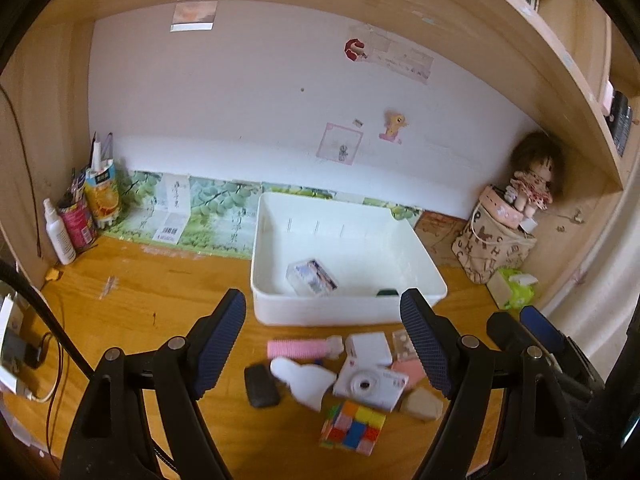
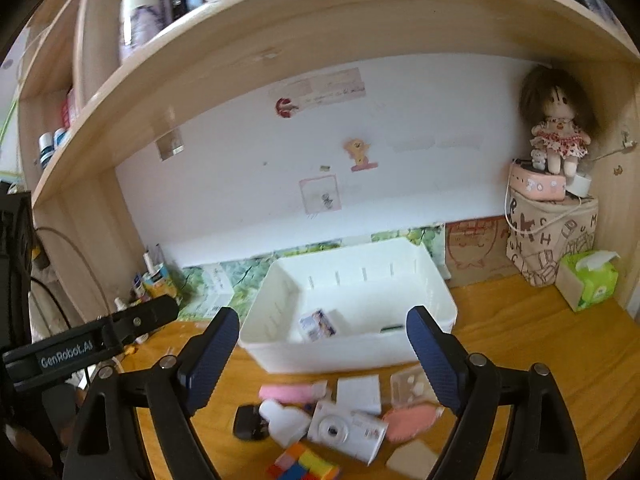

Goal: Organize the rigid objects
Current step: 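Move both tools back toward the Rubik's cube and beige pouch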

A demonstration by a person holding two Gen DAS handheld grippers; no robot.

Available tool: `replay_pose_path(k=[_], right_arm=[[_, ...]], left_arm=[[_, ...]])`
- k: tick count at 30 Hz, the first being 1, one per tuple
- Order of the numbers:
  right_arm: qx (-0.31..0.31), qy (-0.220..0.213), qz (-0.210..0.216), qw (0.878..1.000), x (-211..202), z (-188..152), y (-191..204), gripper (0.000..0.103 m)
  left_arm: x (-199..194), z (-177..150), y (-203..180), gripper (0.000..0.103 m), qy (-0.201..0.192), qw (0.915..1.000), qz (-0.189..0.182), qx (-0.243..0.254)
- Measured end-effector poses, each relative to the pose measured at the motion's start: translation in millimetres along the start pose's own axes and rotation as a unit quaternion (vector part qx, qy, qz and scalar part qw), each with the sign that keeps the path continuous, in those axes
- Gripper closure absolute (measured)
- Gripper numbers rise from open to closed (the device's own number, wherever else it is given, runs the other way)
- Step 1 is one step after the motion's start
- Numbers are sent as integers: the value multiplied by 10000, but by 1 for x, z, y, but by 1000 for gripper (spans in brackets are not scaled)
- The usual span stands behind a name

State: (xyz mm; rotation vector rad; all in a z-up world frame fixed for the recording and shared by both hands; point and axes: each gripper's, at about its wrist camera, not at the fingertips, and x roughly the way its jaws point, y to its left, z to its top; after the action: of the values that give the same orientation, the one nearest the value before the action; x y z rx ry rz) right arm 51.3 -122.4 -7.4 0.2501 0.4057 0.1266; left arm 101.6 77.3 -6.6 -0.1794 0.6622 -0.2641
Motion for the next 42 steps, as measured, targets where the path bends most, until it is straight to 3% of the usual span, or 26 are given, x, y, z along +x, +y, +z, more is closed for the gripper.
replay_pose_path(k=[10,21,32,37,42], right_arm=[[-99,282,-187,9994,-31,-49,7,17],[-120,641,-405,9970,-44,-81,-4,17],[-665,1103,-20,9917,-28,-85,-18,17],[-1039,1488,159,9833,-20,-88,-28,17],[-1254,1788,282,9755,-11,-89,-44,17]], left_arm=[[-20,-39,6,21,167,9999,14,-35],[-11,-62,-4,21,638,9980,-41,4],[4,-62,-24,21,850,9963,122,3],[21,-64,-37,21,1138,9932,217,-64],[44,-72,-51,21,1680,9852,340,-44]])
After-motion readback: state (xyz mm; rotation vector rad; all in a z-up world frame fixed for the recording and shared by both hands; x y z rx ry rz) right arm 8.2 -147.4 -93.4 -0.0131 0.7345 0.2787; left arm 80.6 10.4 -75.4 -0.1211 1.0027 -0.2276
